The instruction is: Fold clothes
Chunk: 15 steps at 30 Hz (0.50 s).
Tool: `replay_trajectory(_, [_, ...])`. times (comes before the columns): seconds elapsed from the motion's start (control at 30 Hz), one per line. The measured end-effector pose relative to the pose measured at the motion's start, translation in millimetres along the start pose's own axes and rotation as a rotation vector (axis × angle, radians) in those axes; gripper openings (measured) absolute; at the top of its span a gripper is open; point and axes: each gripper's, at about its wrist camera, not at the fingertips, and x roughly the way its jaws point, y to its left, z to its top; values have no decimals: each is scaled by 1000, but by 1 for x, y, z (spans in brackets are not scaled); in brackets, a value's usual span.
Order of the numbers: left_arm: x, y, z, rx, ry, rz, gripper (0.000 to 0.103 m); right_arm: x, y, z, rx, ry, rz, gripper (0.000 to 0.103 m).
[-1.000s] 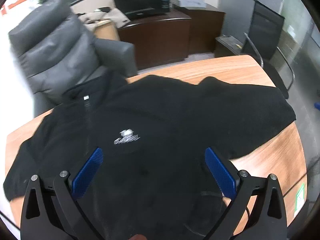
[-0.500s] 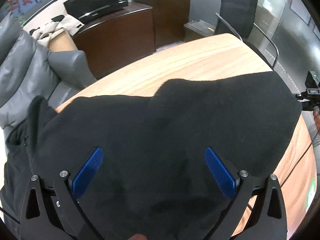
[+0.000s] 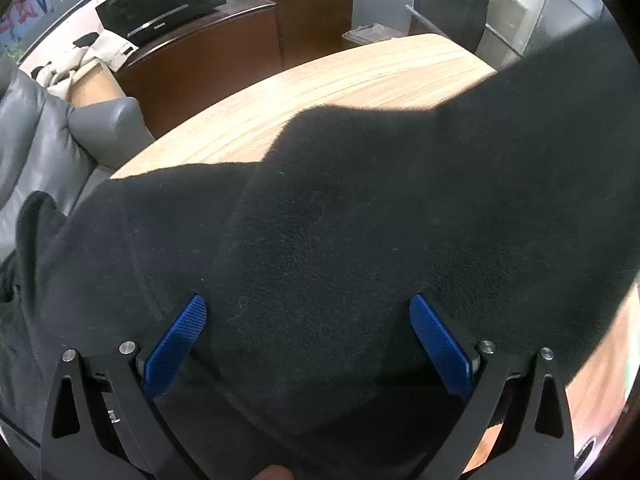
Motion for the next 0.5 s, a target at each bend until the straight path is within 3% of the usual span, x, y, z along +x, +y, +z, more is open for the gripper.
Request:
replay_trajectory(0.1, [0, 8, -3, -37, -20, -38, 103, -15, 75, 3, -91, -34, 54, 8])
replay_trajectory(0.27, [-41, 18, -19, -54, -81, -60, 103, 14, 188, -18, -186, 33, 152, 8])
replay_trajectory(0.4, [-142, 76, -65, -191, -234, -91, 103, 54, 268, -38, -261, 92, 234, 8])
replay_trajectory(0.5, [-228, 133, -124, -275, -316, -52, 103, 99, 330, -57, -346, 154, 278, 8])
